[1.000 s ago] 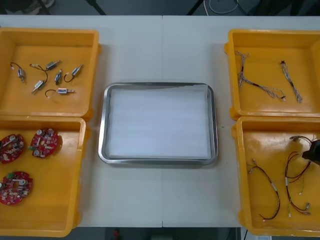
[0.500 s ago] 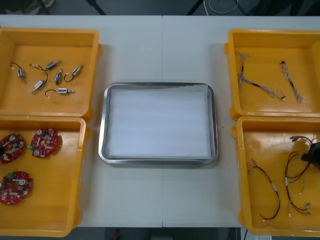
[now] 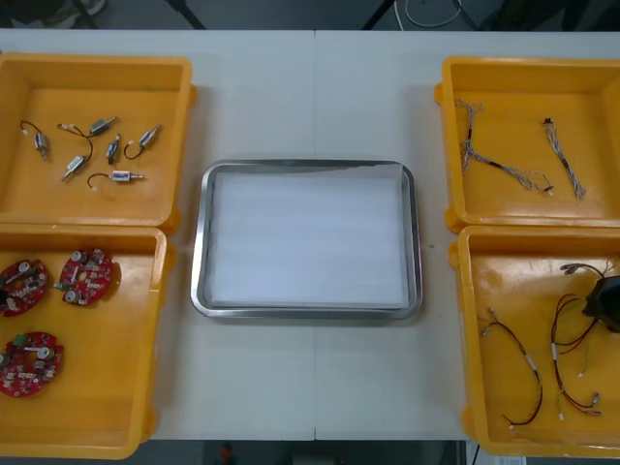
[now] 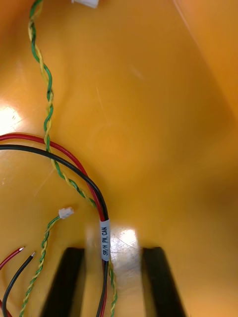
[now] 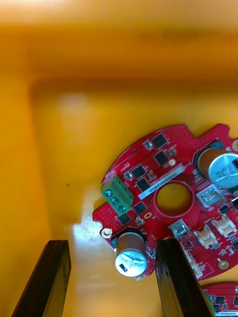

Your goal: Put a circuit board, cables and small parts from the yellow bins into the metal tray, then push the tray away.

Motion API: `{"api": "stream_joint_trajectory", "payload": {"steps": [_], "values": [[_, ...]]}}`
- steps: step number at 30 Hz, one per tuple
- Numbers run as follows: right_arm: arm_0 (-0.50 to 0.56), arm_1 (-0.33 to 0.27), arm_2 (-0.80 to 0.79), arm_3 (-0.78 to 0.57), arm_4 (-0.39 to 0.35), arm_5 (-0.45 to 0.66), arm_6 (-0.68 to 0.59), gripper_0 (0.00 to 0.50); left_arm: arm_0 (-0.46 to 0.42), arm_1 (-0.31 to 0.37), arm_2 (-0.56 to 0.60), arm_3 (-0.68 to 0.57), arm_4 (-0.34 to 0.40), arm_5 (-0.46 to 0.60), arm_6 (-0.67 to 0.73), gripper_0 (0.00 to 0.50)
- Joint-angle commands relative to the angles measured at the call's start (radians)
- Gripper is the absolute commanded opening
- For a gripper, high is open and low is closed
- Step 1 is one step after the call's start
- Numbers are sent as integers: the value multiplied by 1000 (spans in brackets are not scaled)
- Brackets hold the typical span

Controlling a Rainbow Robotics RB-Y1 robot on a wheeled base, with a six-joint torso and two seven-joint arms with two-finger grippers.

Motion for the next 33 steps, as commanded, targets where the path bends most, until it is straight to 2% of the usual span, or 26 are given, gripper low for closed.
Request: {"api": "stream_joint_trajectory", "payload": {"steps": [1,3,4,5,6,8,9,11,12,19,27,30,33], "values": [[22,12,28,-3,12,-9,2,0,32,53,-7,0,15,-10,-66,500],[22,13,21,-3,12,-9,10,0,32,53,-7,0,16,-10,-66,500],[22,13,10,-3,6,-9,13,0,32,53,-7,1,18,-10,-64,479],[22,13,-2,-6,1,-9,16,0,32,53,-7,1,21,-10,-64,407],[22,13,-9,-11,0,-9,18,0,32,53,-7,1,21,-10,-64,379],[22,13,-35,-34,-5,0,24,0,32,53,-7,0,24,-10,-66,253],[22,13,-42,-41,-6,5,25,0,32,53,-7,1,24,-10,-64,206],[22,12,-73,-83,-8,41,31,0,32,53,-7,1,27,-10,-63,30],[22,10,-85,-109,-10,64,39,0,32,53,-7,0,29,-10,-63,1],[20,-5,-165,-285,-20,253,59,0,32,53,-8,0,39,-10,-57,0],[22,-54,-216,-465,-48,465,73,0,33,56,1,-49,36,3,-40,0],[22,-73,-216,-514,-60,509,78,0,32,54,15,-65,36,9,-37,0],[20,-105,-222,-578,-125,512,88,0,29,54,48,-98,33,49,-29,0]]}}
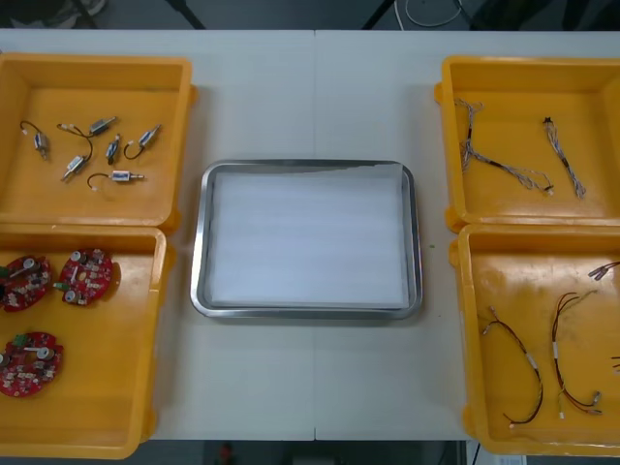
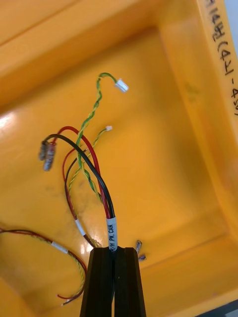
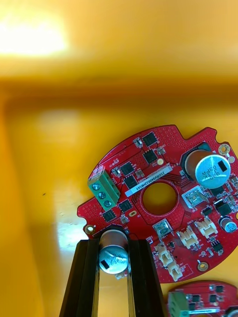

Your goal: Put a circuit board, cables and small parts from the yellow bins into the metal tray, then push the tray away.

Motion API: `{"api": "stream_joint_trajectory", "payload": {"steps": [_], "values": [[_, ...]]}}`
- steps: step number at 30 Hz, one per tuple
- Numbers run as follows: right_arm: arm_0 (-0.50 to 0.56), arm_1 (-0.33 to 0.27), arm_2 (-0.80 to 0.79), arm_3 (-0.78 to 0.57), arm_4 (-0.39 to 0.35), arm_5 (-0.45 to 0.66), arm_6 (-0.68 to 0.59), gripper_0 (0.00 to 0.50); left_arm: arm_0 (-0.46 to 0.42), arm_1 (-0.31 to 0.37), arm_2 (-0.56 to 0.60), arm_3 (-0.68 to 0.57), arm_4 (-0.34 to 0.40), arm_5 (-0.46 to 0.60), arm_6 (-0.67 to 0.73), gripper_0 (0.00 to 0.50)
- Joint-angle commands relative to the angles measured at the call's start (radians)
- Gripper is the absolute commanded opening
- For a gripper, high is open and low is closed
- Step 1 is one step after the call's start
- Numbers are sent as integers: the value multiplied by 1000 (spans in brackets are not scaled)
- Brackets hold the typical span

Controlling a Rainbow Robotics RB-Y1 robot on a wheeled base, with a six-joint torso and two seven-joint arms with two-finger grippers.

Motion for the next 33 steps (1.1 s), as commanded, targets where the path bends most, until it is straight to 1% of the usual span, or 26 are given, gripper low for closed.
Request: {"api": "stream_joint_trajectory", "payload": {"steps": [1,6,7,10,12,14,16,20,21,24,27,29,31,33], "values": [[18,-81,-34,-106,-78,11,75,0,27,50,54,-69,-1,55,-27,0],[19,-114,-32,-217,-179,11,95,0,20,50,121,-137,-12,171,-4,0],[18,-117,-32,-226,-188,11,98,0,20,50,127,-144,-12,182,-3,0],[18,-140,-24,-272,-257,11,112,0,20,50,178,-203,-18,256,12,0],[16,-150,-18,-283,-282,11,118,0,20,50,196,-230,-21,288,23,0],[13,-160,-9,-296,-317,11,127,0,18,53,218,-285,-27,343,94,0],[8,-165,-4,-310,-336,11,138,0,15,60,219,-339,-33,381,149,0],[-10,-185,35,-352,-345,11,159,0,-2,68,201,-460,-50,467,282,0],[-13,-188,43,-358,-345,11,161,0,-5,70,196,-474,-52,477,302,0],[-27,-200,77,-378,-346,11,171,0,-37,70,164,-540,-64,521,394,0],[-47,-216,111,-393,-343,11,190,0,-96,70,117,-582,-64,566,473,0],[-54,-223,126,-399,-334,11,228,0,-132,68,89,-594,-59,589,503,0],[-56,-225,129,-405,-314,11,302,0,-181,68,44,-614,-52,613,549,0],[-56,-226,126,-407,-303,11,348,0,-214,68,15,-631,-47,624,582,0]]}}
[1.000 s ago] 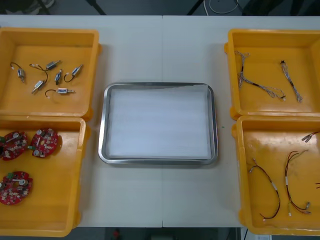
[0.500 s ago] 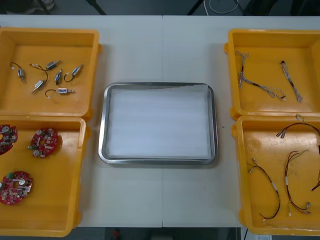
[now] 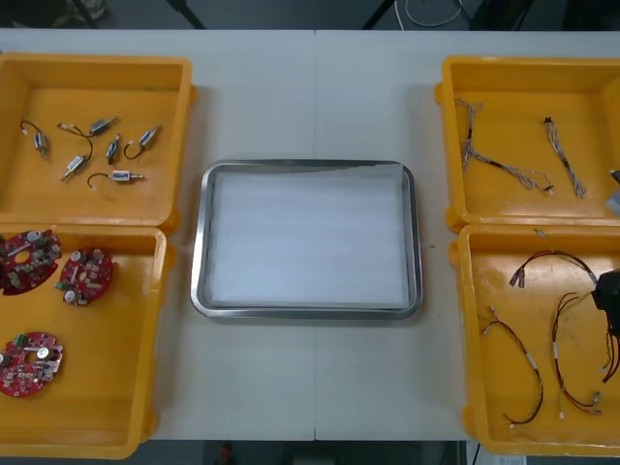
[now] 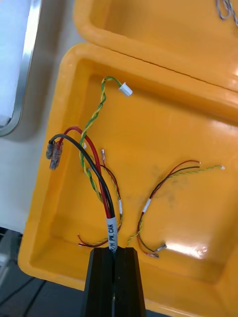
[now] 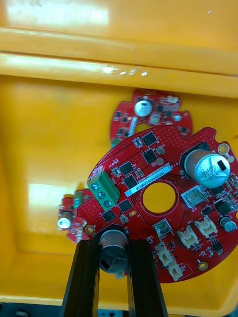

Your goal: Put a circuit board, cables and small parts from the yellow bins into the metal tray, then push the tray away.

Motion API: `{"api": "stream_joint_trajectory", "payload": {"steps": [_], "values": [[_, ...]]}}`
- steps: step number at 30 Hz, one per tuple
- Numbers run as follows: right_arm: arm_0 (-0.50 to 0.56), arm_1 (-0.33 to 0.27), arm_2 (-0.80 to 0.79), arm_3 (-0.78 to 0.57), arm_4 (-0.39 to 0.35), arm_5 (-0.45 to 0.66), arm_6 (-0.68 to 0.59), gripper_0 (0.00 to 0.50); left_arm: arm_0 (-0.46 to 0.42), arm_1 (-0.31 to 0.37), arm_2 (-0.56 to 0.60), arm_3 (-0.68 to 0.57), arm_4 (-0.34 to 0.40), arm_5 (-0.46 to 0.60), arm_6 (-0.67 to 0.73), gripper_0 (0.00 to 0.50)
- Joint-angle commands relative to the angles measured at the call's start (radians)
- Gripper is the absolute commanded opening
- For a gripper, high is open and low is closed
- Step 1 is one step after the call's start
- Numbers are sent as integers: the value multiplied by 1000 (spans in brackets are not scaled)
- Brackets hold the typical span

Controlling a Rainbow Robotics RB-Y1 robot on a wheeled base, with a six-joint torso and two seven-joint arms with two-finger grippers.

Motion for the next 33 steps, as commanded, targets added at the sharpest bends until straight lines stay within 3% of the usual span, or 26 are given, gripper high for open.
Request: {"api": "stream_joint_trajectory", "payload": {"steps": [1,10,16,25,33], "values": [[-27,-38,12,-35,31,4,149,0,-130,48,-94,-65,9,39,-1,0],[-33,-38,12,-35,20,4,192,0,-289,46,-264,-128,62,45,147,0],[-41,-36,13,-34,19,4,193,0,-409,-1,-399,-136,62,45,243,0],[-44,-36,16,-29,14,4,195,0,-564,-127,-630,-126,-43,39,355,0],[-43,-36,16,-28,19,4,195,0,-605,-193,-768,-71,-116,-10,380,0]]}}
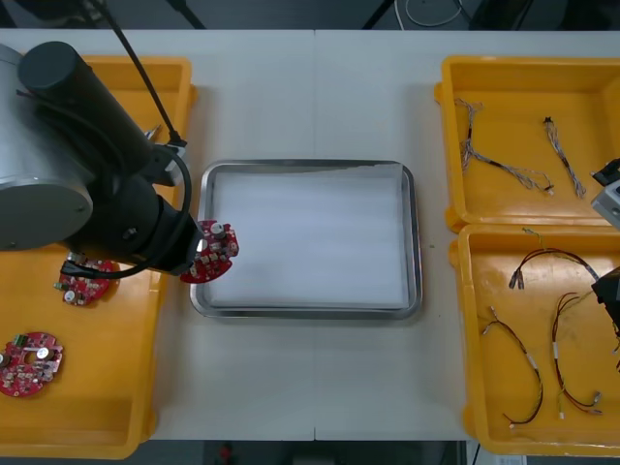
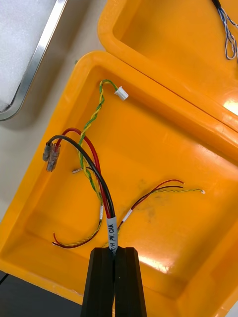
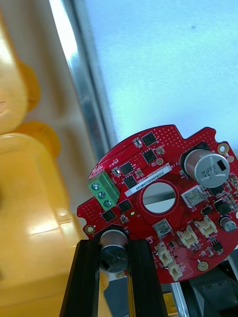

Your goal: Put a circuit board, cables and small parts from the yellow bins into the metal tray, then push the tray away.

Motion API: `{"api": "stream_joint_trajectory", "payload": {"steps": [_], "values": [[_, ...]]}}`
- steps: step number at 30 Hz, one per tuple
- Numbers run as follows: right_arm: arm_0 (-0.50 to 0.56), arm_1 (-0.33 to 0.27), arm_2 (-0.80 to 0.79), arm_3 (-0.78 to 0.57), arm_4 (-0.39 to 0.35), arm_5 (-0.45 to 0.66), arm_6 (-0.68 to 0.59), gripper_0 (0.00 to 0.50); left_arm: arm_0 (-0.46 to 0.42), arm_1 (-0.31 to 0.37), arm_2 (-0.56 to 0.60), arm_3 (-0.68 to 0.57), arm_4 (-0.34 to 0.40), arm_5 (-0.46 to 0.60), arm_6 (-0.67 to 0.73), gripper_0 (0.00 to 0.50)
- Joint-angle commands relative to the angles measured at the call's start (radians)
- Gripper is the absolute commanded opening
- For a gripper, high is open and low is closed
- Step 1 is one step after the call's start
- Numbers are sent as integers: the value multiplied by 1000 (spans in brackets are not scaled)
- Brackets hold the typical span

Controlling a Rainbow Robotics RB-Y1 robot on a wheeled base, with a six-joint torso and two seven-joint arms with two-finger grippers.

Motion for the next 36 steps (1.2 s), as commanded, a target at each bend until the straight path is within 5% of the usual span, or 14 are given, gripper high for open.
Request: {"api": "stream_joint_trajectory", "payload": {"steps": [1,12,33,34,35,36], "values": [[-22,-32,11,-21,-3,4,29,0,-59,-53,-74,43,-51,-40,24,0],[-22,-32,10,-21,-1,4,29,0,-112,-133,-242,198,-157,-175,43,0],[-23,-32,11,-21,0,4,23,0,-114,-135,-328,320,-203,-298,41,0],[-23,-32,10,-21,0,4,23,0,-114,-135,-328,320,-203,-298,43,8],[-22,-32,10,-21,0,4,23,0,-115,-135,-328,320,-203,-298,43,69],[-23,-32,11,-21,0,4,23,0,-115,-135,-328,320,-203,-298,44,205]]}}
